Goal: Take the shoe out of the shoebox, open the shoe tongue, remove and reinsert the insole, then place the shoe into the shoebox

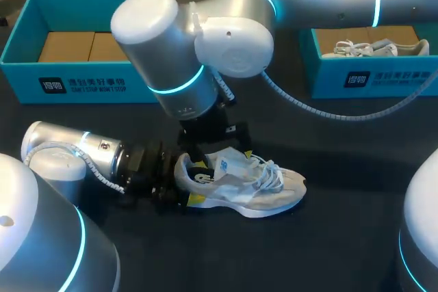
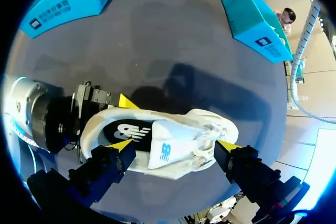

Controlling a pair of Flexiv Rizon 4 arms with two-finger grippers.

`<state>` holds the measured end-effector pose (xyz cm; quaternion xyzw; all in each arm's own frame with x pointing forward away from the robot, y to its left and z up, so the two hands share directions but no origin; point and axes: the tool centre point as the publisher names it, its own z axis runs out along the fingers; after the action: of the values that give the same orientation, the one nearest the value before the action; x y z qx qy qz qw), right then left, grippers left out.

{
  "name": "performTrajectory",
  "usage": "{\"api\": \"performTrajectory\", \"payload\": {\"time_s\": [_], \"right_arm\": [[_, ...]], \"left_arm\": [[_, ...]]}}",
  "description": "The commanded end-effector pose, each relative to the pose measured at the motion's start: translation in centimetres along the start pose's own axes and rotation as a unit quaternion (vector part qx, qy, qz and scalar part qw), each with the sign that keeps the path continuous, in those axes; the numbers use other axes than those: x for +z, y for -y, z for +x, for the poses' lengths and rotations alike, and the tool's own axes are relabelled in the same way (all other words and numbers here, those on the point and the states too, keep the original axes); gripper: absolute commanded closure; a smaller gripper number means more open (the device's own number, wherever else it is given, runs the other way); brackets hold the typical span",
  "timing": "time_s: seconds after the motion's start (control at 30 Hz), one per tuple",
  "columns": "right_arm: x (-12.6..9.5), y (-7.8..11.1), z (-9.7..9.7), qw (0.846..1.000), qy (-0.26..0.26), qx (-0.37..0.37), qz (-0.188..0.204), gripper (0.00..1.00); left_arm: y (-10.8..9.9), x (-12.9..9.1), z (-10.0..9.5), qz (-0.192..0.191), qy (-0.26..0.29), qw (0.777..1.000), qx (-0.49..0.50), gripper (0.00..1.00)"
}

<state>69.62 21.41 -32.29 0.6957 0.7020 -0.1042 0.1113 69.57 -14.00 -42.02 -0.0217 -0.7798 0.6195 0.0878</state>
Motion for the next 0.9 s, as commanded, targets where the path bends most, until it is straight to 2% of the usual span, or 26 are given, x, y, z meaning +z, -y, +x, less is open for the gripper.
{"api": "performTrajectory", "payload": {"time_s": [0.03, 0.47, 0.9], "right_arm": [[0.6, 0.4, 0.0, 0.971, 0.0, 0.239, -0.004, 0.0], [2.3, 0.7, -0.6, 0.969, -0.009, 0.247, -0.005, 0.0], [3.0, 0.6, -2.8, 0.966, -0.015, 0.258, -0.009, 0.0]], "left_arm": [[-0.2, 0.1, 0.0, -0.001, -0.001, 1.0, -0.001, 1.0], [-0.2, 0.1, 0.0, -0.001, -0.001, 1.0, -0.001, 1.0], [-0.2, 0.1, 0.0, -0.001, -0.001, 1.0, -0.001, 1.0]]}}
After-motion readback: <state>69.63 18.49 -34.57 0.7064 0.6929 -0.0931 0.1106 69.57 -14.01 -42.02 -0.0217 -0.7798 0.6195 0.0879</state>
